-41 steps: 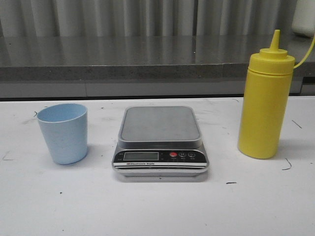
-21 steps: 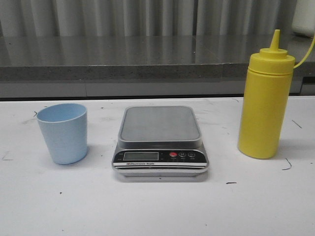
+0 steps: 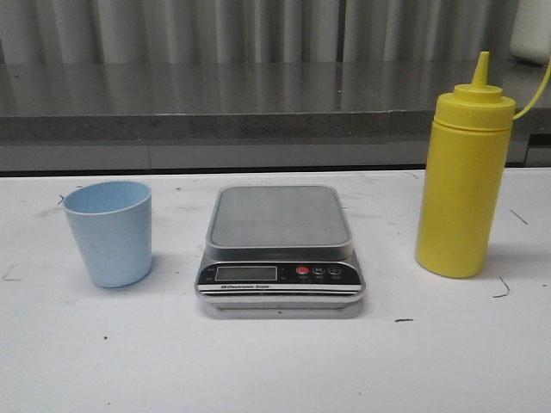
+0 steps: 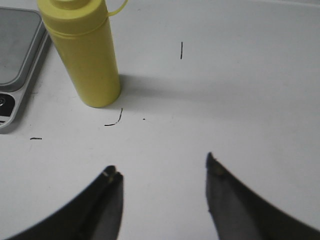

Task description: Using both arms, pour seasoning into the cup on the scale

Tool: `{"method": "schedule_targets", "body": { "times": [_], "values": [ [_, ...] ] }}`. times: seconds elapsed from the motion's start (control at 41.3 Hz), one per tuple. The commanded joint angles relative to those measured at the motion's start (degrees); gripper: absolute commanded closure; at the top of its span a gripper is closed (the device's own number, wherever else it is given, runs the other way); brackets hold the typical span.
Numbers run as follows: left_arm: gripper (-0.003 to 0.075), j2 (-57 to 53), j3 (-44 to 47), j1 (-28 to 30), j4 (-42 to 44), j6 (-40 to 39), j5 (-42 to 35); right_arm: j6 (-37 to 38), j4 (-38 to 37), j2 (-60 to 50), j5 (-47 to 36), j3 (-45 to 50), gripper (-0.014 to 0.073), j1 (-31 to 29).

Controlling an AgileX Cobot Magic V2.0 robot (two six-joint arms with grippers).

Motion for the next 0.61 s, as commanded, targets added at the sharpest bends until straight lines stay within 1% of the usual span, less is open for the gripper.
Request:
{"method": "schedule_targets", "body": {
  "times": [0.0, 0.048, 0.073, 0.097, 0.145, 0.363, 0.581],
  "values": [
    [0.0441, 0.68, -1.57, -0.08, -0.42, -0.03, -3.25, -0.98, -0.87, 0.52, -2.94, -1.59, 0.0027, -0.20],
    [0.0346, 0.68, -1.70, -0.08, -0.42, -0.03, -3.06, -0.98, -0.87, 0.52, -3.00, -1.59, 0.0035, -0.20],
    [0.0326, 0.68, -1.81, -0.21, -0.42, -0.03, -2.93, -0.98, -0.87, 0.52, -3.05, -1.59, 0.0034, -0.20],
    [0.0290, 0.80, -1.80, -0.52, -0.42, -0.03, -2.79, -0.98, -0.87, 0.52, -2.98, -1.59, 0.0034, -0.20],
    [0.0269, 1.37, -2.04, -1.27, -0.42, -0.03, -2.04, -0.98, -0.87, 0.52, -2.92, -1.59, 0.0034, -0.20],
    [0.0268, 9.52, -5.87, -6.03, -0.27, 0.09, 2.19, -0.98, -0.87, 0.52, -2.43, -1.59, 0.0034, -0.20],
    [0.0268, 22.45, -11.36, -10.72, 0.71, 0.50, 2.46, -0.98, -0.87, 0.52, -2.43, -1.59, 0.0034, -0.20]
  ]
}}
